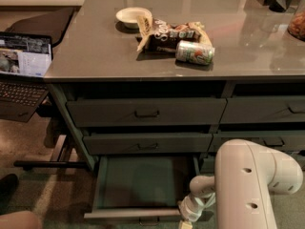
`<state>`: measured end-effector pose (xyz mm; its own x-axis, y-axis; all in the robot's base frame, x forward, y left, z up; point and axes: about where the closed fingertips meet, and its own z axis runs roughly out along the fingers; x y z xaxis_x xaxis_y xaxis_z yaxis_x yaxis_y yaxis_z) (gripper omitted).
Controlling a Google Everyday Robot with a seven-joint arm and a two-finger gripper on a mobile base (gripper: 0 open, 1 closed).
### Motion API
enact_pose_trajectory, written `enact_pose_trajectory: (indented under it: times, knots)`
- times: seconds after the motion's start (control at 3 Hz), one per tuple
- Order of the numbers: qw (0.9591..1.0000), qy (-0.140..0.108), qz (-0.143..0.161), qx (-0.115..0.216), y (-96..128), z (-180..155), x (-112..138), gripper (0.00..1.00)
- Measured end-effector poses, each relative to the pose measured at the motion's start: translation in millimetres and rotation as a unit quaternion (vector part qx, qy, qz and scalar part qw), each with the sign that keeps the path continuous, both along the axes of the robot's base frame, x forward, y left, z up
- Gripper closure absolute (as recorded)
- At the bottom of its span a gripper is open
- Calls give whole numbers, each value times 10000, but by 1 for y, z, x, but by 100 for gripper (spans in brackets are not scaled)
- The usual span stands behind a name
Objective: Open bottom drawer
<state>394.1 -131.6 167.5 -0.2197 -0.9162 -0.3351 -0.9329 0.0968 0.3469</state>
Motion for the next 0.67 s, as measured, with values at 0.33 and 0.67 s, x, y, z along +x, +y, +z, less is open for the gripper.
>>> enact_pose_trajectory:
  times: [0.33,0.67]
  knots:
    - [9999,20,68,-72,-1,4,-20,42]
    - [9999,-102,-15,-59,0,10,-29,39]
